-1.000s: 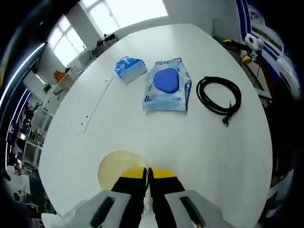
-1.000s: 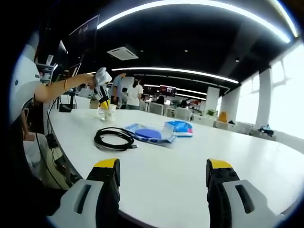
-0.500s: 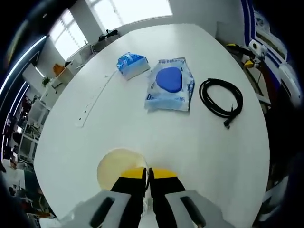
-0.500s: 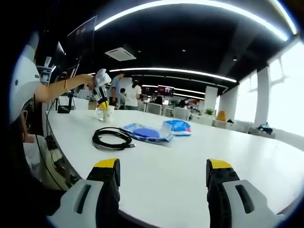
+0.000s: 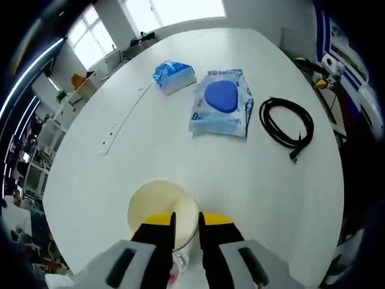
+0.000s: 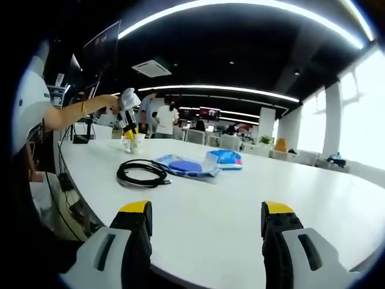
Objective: Arrange the tabletop items into an orderly group along one side of the table until the central work area is clear of visible clutter.
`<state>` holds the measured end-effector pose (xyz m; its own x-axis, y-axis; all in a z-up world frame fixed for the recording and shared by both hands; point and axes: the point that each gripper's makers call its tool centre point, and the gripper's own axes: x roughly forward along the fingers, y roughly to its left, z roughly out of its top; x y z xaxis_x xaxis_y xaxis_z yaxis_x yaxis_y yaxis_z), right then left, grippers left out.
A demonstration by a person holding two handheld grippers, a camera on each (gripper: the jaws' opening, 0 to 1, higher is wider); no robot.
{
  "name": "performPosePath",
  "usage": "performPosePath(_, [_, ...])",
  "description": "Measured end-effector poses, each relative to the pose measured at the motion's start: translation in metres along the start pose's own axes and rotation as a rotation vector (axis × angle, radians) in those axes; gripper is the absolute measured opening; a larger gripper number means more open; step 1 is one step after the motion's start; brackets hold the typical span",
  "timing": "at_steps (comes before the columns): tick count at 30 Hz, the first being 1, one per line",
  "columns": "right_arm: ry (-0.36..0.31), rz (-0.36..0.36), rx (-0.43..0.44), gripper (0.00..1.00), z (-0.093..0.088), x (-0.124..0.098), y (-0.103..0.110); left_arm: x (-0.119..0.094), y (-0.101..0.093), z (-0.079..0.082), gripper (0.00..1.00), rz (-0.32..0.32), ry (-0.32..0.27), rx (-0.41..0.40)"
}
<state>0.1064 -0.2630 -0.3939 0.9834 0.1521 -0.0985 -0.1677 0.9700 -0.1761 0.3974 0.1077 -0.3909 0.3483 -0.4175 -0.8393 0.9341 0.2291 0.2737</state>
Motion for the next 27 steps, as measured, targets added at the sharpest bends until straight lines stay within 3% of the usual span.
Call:
performPosePath(14, [-0.001,0.014,0.004,0.71,0.0,0.002,0.004,-0.01,-0.004,0.0,0.26,0.034,0.005,0.0])
performPosePath(27, [-0.015,0.01,-0.008,0.71,0.007,-0.002,0.005,-0.017,-0.009,0.005,0.28,0.063,-0.013,0.015])
